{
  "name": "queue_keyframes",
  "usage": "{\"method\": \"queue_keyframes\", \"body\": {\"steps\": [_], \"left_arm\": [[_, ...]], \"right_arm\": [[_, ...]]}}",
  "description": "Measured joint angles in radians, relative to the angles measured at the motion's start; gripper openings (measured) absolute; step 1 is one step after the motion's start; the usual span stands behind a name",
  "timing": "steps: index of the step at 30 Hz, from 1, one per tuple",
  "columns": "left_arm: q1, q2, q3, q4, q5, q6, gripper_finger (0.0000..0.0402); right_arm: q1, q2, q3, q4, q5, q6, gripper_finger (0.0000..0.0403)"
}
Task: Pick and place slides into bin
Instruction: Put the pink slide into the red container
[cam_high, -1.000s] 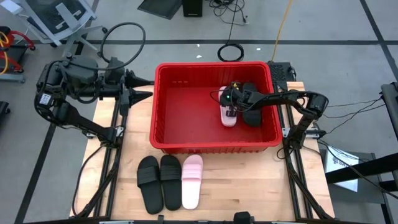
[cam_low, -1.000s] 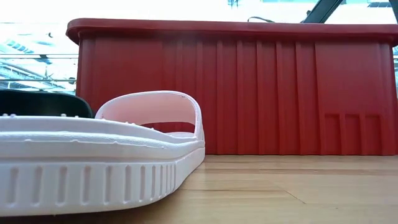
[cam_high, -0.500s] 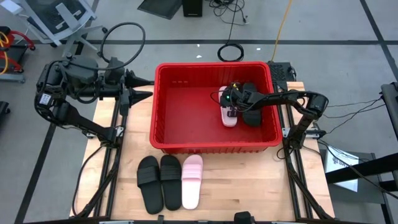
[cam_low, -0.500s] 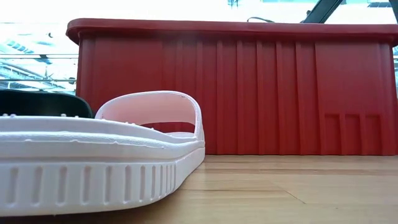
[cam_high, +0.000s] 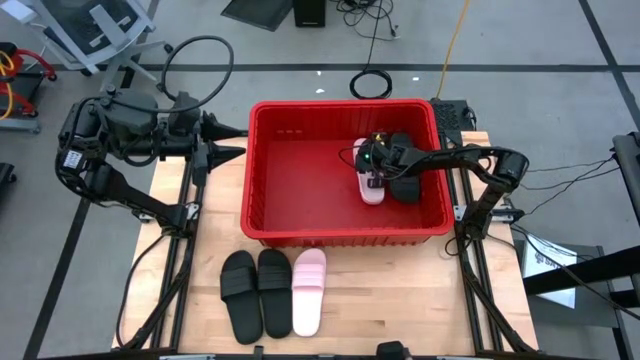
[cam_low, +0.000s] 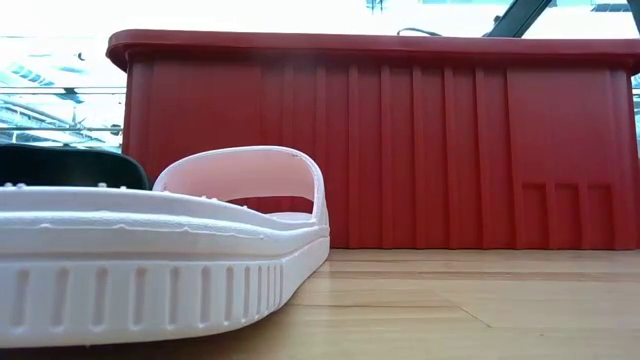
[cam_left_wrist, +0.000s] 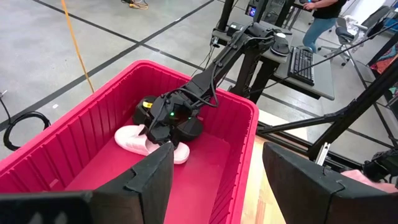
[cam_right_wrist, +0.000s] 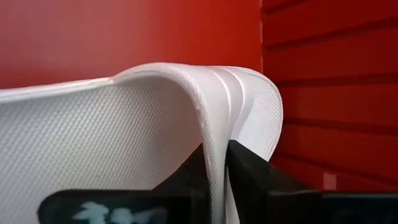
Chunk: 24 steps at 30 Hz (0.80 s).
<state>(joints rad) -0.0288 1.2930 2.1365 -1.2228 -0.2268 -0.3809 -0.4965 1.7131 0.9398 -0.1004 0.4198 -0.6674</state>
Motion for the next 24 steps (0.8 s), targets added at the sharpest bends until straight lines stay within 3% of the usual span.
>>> {"method": "queue_keyframes", "body": {"steps": [24], "left_arm": [[0.0, 0.0, 0.0, 0.001, -0.001, 0.002, 0.0241]], "right_arm": [[0.01, -0.081, 0.0, -0.058, -0.062, 0.031, 0.0146]]}}
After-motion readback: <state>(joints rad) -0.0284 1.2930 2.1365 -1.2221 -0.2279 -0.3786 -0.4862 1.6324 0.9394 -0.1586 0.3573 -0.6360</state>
